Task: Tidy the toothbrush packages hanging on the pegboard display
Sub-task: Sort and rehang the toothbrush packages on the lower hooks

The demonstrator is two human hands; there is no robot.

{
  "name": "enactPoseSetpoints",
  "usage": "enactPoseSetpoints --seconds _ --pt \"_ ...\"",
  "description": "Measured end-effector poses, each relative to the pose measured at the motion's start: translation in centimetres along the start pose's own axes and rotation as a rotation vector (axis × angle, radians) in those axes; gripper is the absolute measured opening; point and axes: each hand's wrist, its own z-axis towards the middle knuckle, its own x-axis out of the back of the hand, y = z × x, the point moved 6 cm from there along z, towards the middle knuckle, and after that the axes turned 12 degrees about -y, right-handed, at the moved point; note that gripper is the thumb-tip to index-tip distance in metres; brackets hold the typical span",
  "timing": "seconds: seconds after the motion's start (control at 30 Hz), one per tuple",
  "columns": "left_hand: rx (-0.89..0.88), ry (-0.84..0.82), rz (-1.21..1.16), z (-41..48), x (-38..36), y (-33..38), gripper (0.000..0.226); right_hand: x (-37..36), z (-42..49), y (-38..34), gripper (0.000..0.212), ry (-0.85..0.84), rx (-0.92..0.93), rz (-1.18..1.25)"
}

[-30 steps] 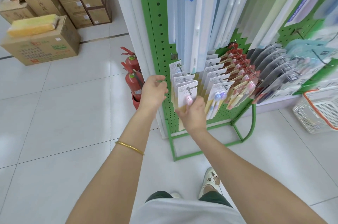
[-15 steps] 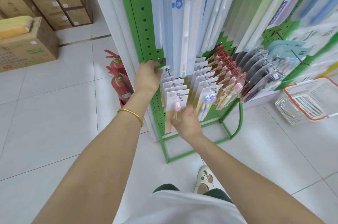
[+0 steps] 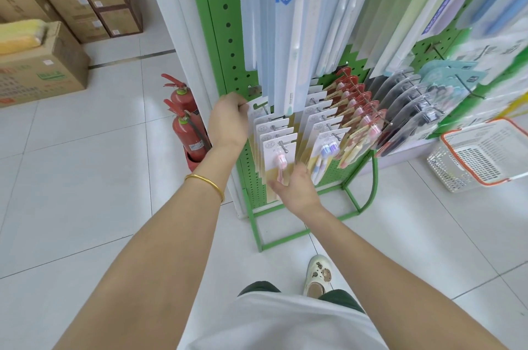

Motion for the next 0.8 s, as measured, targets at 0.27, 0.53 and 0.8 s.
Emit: enactPoseSetpoints --seconds 0.27,0.53,0.8 --pt "0.162 0.085 -0.171 -4.3 1.1 -4.6 0.017 -0.2 -1.2 0.6 0.080 0.019 -0.003 0.115" --pt "0.360 0.192 -0.295 -11.4 0.8 -8.4 0.012 -1.5 -3.9 2.8 0.061 -0.086 -0.069 0.068" --pt "0.416 0.227 -0.492 -18.0 -3.0 -5.4 0.012 -0.5 -7.5 4.2 0.022 -0.241 0.099 0.033"
